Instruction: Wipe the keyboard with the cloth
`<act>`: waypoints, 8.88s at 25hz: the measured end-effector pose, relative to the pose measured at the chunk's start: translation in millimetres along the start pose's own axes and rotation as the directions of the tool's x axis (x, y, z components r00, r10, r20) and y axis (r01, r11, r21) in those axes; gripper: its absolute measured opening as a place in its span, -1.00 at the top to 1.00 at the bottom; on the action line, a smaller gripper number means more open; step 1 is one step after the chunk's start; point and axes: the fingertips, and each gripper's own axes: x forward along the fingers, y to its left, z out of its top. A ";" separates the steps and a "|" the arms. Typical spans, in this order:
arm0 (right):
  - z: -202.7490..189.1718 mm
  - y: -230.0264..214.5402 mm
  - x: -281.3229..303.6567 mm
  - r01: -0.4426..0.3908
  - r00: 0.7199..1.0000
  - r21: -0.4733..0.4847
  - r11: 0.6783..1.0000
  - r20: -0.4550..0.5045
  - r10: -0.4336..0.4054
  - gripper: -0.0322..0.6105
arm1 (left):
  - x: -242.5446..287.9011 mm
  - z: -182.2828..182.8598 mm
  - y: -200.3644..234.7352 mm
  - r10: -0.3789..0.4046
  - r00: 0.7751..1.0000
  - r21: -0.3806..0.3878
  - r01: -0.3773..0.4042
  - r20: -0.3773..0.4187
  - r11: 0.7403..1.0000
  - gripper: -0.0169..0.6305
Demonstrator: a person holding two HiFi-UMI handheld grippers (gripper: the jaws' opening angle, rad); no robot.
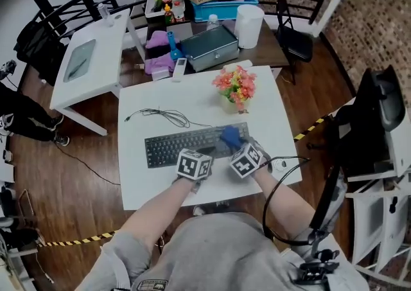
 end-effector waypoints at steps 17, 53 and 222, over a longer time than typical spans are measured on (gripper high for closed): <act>103.9 109.0 11.9 -0.150 0.976 -0.207 0.967 0.123 0.178 0.56 | -71.1 -34.3 74.2 0.215 0.974 -0.119 -0.207 0.064 0.971 0.95; 27.6 59.6 6.6 -0.072 0.996 -0.060 0.996 0.048 0.075 0.56 | -8.4 -13.0 15.5 0.029 0.999 0.023 -0.028 -0.024 0.999 0.95; 149.7 188.9 34.2 -0.285 0.939 -0.541 0.791 0.008 0.343 0.56 | -116.5 -83.0 133.3 0.203 0.978 -0.286 -0.180 0.054 0.941 0.95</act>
